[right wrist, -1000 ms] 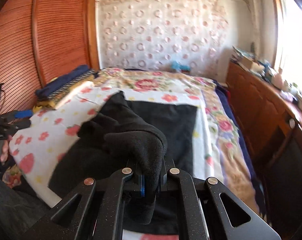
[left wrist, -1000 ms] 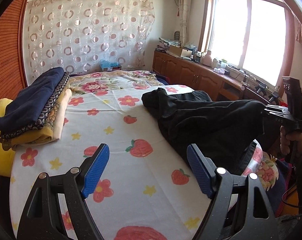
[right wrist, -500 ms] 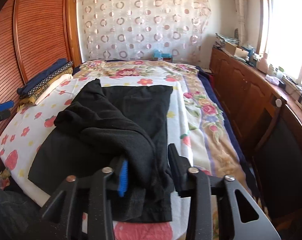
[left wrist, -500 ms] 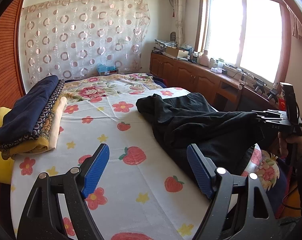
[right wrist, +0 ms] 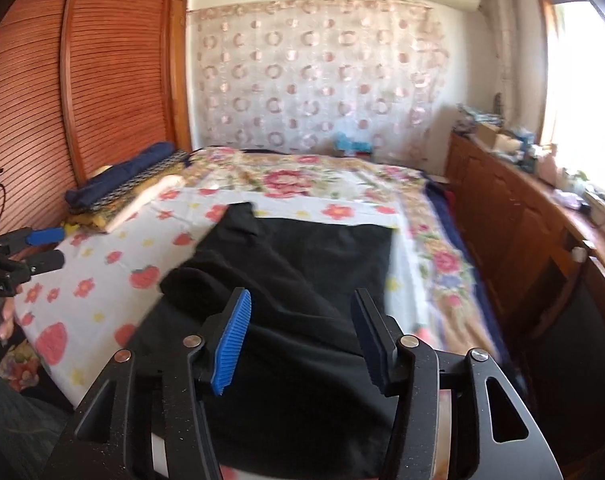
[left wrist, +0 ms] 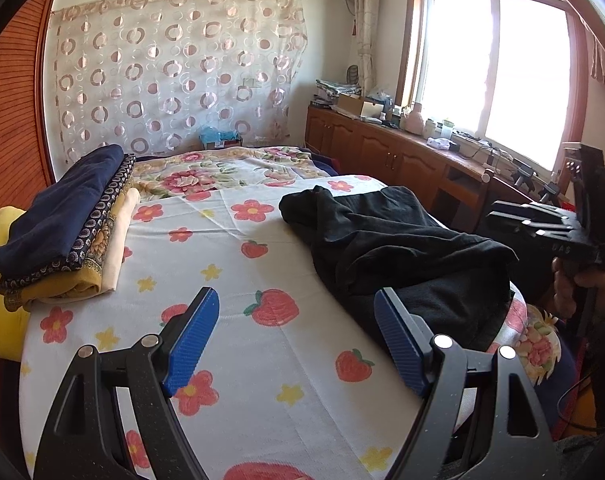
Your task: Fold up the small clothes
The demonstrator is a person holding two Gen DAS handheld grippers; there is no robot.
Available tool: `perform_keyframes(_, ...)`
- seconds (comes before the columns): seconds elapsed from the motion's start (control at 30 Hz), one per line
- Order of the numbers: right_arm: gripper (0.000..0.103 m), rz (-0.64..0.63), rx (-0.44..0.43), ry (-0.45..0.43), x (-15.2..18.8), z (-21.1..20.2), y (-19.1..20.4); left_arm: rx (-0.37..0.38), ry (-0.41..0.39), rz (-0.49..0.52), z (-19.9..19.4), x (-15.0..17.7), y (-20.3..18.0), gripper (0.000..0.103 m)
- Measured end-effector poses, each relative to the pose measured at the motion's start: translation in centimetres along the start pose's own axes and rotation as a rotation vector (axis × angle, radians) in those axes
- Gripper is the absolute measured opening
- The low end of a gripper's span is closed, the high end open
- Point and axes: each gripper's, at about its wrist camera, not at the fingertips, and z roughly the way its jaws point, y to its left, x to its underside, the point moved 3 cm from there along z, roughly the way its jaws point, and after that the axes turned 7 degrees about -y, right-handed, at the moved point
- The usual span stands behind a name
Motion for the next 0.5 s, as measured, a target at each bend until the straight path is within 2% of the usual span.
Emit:
perform_keyframes(0.2, 0.055, -0.047, -0.118, 0.070, 0.7, 6.0, 4.2, -0.011, 0.002, -0.008, -0.1, 0.3, 0.6, 0.081)
perform_keyframes(0.5, 0.055, -0.167, -0.266, 0.206, -0.1, 12.8, 7.7, -0.015, 0.005, -0.026, -0.2, 0.7, 1.1, 0.081)
